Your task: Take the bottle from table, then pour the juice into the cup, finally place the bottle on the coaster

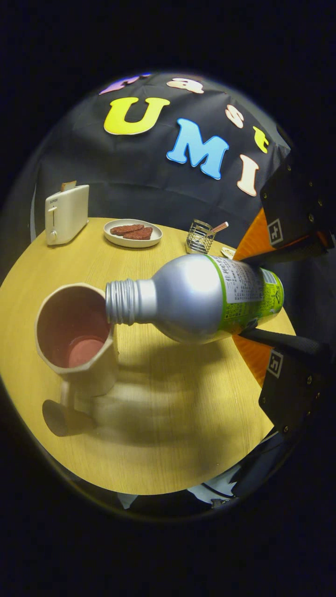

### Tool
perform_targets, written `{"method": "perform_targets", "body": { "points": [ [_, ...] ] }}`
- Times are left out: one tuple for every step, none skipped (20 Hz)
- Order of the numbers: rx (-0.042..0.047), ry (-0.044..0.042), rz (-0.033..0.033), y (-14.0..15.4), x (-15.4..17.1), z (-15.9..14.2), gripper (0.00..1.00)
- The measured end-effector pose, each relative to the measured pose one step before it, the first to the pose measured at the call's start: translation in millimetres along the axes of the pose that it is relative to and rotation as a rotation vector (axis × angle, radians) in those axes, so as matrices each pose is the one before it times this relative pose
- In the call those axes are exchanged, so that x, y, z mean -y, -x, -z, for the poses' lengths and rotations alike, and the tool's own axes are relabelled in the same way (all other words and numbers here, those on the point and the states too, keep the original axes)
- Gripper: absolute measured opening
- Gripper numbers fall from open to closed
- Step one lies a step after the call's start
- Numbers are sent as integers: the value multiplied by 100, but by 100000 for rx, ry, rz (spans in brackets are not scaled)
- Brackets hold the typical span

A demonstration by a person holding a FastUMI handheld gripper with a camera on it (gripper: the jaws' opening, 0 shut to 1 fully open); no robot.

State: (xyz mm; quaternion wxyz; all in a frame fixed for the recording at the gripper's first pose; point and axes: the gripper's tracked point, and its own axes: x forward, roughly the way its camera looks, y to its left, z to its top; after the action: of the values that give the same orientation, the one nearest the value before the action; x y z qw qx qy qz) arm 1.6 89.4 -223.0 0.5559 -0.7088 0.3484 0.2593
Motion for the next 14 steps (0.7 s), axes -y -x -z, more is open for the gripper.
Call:
{"method": "perform_targets", "body": {
  "points": [
    [1077,-3139,-1012,-101,-403,47,66],
    [1300,-3388,-808,-205,-510,100,66],
    [2307,-3772,-1205,-194,-252,-184,66],
    [1666,-4649,-1452,-144,-486,-185,66],
    [1103,-4682,-876,-53,-256,154,66],
    [1463,-4657,42,-7,-63,-104,66],
    [1742,-5245,-1360,-72,-304,-160,66],
    [1804,-5249,-1656,-12,-533,-152,66],
    [1874,-4602,-1380,-2,-284,-186,66],
    [1679,-3670,-899,-185,-207,-183,66],
    [1362,-3210,-865,-97,-19,-126,66],
    [1106,-3283,-809,-105,-103,124,66],
    [1137,-3221,-589,-13,55,48,66],
    [600,-2637,75,-52,69,249,67]
  ]
}}
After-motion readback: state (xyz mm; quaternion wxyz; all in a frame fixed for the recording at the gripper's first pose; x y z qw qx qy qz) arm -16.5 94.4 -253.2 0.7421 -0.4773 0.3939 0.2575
